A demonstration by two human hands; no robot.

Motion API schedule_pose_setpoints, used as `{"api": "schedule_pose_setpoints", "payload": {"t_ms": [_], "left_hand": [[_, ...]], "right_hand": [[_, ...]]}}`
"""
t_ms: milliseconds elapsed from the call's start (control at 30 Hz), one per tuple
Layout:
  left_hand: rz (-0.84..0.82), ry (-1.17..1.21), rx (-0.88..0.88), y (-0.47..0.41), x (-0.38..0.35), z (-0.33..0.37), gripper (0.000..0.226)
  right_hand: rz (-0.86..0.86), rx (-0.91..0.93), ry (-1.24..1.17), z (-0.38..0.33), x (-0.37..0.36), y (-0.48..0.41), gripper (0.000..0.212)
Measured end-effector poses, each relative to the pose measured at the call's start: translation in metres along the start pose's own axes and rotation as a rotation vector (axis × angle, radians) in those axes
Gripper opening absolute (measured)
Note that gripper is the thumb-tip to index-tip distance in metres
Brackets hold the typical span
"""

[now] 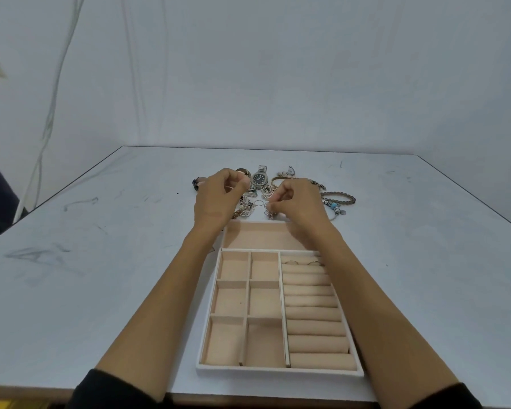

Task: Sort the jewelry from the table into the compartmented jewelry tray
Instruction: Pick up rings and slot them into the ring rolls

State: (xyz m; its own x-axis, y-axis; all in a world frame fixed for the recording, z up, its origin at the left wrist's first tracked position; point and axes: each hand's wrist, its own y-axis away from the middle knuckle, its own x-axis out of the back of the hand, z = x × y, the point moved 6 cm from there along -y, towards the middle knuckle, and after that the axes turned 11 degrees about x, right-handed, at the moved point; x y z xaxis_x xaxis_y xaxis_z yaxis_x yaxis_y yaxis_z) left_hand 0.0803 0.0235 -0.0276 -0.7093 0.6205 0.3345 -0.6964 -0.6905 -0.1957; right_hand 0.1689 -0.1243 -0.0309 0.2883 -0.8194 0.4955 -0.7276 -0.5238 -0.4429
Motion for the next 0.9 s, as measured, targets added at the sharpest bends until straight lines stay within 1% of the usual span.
{"api": "schedule_pose_setpoints", "payload": {"t_ms": [67, 200, 333, 400, 500, 567, 700, 800, 900], "left_hand": [[-0.009, 0.0, -0.009, 0.003, 0.001, 0.002, 0.017], [0.011, 0.03, -0.048, 0.015, 0.011, 0.007, 0.013], [0.008, 0.015, -0.05, 0.028, 0.013, 0.004, 0.006], [0.002, 0.016, -0.044, 0.032, 0.013, 0.0, 0.006], [0.002, 0.009, -0.046, 0.033, 0.015, -0.005, 0.009], [0.003, 0.013, -0.045, 0.032, 0.016, -0.006, 0.006], [-0.051, 0.042, -0.071, 0.03, 0.009, -0.003, 0.005], [-0.134, -0.001, -0.15, 0.032, -0.003, 0.005, 0.004], [-0.18, -0.11, -0.201, 0.034, -0.014, 0.009, 0.005]], "right_hand": [[0.011, 0.024, 0.053, -0.007, 0.008, 0.001, 0.017], [0.071, -0.001, -0.058, -0.01, 0.026, 0.01, 0.012], [0.115, -0.033, 0.091, -0.001, 0.029, 0.018, 0.011], [0.162, -0.021, 0.075, -0.001, 0.03, 0.019, 0.01], [0.183, 0.019, 0.063, -0.003, 0.03, 0.02, 0.008], [0.216, 0.007, -0.02, -0.002, 0.033, 0.021, 0.006], [0.248, -0.098, -0.337, 0.003, 0.037, 0.021, 0.005], [0.231, -0.114, -0.418, 0.006, 0.036, 0.017, 0.007], [0.209, -0.112, -0.477, 0.006, 0.033, 0.013, 0.009]]}}
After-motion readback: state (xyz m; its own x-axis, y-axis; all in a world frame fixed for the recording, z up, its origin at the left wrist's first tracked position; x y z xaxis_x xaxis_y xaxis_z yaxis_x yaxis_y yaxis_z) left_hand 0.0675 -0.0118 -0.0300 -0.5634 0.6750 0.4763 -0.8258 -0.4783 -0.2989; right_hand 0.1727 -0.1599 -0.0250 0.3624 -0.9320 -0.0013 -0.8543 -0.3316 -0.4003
